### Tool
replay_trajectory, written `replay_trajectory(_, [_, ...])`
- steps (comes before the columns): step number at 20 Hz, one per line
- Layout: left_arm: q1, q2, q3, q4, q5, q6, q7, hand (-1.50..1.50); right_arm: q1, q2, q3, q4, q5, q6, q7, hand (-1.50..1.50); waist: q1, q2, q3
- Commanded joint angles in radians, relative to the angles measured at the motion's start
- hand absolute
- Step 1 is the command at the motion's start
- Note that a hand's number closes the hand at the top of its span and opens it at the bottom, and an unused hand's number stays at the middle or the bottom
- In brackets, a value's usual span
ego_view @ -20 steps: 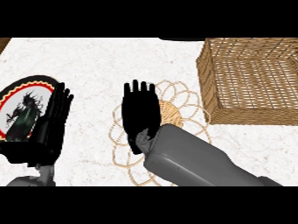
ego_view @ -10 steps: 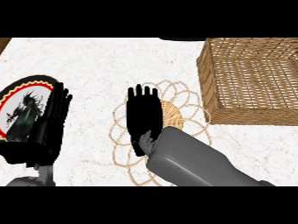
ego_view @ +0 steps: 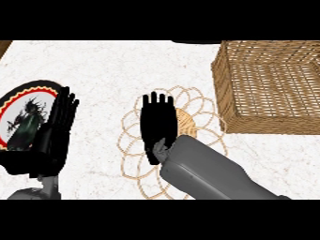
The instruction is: Pick the squash from the placemat and place it in the basket
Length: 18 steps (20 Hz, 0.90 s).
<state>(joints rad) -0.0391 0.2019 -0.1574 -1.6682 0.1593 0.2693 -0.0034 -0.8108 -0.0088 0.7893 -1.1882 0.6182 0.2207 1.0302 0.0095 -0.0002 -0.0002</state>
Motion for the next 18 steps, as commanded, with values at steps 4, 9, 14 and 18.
replay_trajectory(4, [0.094, 0.000, 0.024, -0.027, 0.021, -0.067, -0.064, 0.00, -0.037, 0.008, 0.008, 0.126, -0.015, -0.094, 0.010, -1.50, 0.010, 0.002, 0.000])
replay_trajectory(9, [0.015, -0.009, 0.046, 0.031, -0.004, -0.050, -0.028, 0.00, -0.038, 0.008, -0.004, 0.112, -0.006, 0.091, -0.086, 1.50, -0.001, 0.002, 0.000])
replay_trajectory(14, [0.051, -0.016, 0.060, 0.013, -0.005, -0.079, -0.043, 0.00, -0.021, 0.009, 0.001, 0.137, 0.043, 0.071, -0.123, 1.50, 0.000, 0.000, 0.000])
replay_trajectory(18, [0.000, -0.041, 0.042, 0.009, -0.038, -0.047, 0.016, 0.00, 0.011, 0.009, 0.134, 0.076, 0.023, 0.020, -0.061, 1.50, 0.001, 0.000, 0.000])
